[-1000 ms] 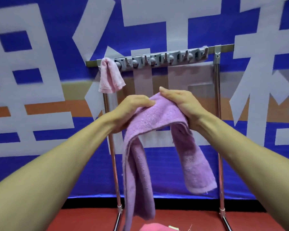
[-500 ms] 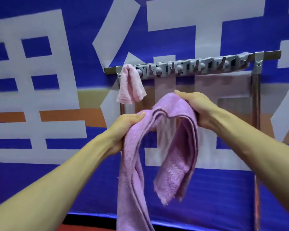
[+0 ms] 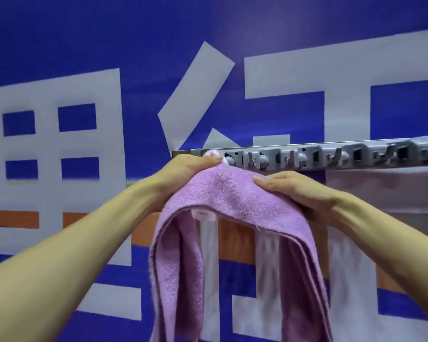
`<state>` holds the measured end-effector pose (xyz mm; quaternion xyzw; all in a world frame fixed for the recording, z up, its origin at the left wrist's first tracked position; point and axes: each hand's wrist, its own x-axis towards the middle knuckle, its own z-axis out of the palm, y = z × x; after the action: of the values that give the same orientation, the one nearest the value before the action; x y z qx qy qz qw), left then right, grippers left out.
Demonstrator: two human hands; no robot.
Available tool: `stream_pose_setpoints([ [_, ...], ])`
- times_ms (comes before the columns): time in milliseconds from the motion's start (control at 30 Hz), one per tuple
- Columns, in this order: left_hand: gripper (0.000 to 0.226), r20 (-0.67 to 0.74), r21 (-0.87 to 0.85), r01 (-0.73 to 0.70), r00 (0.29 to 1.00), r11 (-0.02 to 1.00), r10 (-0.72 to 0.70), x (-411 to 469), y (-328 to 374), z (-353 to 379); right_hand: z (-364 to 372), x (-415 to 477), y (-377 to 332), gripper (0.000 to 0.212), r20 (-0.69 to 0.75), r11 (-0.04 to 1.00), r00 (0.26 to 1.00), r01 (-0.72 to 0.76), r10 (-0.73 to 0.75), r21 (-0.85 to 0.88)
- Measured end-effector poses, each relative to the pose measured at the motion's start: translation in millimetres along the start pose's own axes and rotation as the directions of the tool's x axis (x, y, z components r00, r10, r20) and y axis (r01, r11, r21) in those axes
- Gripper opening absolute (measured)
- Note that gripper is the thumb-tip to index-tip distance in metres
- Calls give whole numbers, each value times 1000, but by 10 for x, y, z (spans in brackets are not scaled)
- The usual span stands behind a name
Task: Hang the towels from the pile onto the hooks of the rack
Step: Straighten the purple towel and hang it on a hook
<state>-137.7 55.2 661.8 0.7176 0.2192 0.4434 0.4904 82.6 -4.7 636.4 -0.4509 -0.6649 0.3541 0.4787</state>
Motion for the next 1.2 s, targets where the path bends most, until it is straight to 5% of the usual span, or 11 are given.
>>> stream_pose_setpoints([
  [100,35,-28,96,9,1000,995,-6,135,294,-142,31,150,-313,26,-98,998,994,52,-47,48],
  [233,37,-151,238,-54,984,970,92,381,583,-241,117,408,-701,28,-245,994,967,85,-66,67],
  [400,37,-181,479,-4,978,878,103,617,643,-395,166,788,-803,38,-460,961,882,-33,-101,-275],
  [567,37,-231,514,116,973,850,7,760,454,-463,267,919,-695,41,-495,618,791,-196,-359,-762],
  [633,31,-208,506,136,978,852,-32,780,310,-453,357,891,-622,32,-393,357,771,-229,-501,-906],
  [700,23,-210,460,146,976,876,-52,771,150,-456,450,869,-527,13,-262,117,788,-238,-557,-964],
  [767,37,-231,406,156,971,901,-65,771,-14,-459,491,848,-391,20,-222,35,816,-242,-534,-970],
  [867,40,-214,326,140,974,935,-71,723,-196,-405,497,818,-212,22,-206,-1,806,-248,-555,-969],
  [967,17,-204,197,66,979,978,-25,674,-310,-336,511,781,-115,23,-167,-44,804,-233,-571,-972],
  [1067,25,-237,93,11,972,996,12,640,-383,-261,532,783,29,19,-124,-51,824,-182,-552,-982],
  [1200,23,-255,237,-16,964,971,78,531,-503,-205,616,791,245,10,-187,155,846,-125,-499,-980],
])
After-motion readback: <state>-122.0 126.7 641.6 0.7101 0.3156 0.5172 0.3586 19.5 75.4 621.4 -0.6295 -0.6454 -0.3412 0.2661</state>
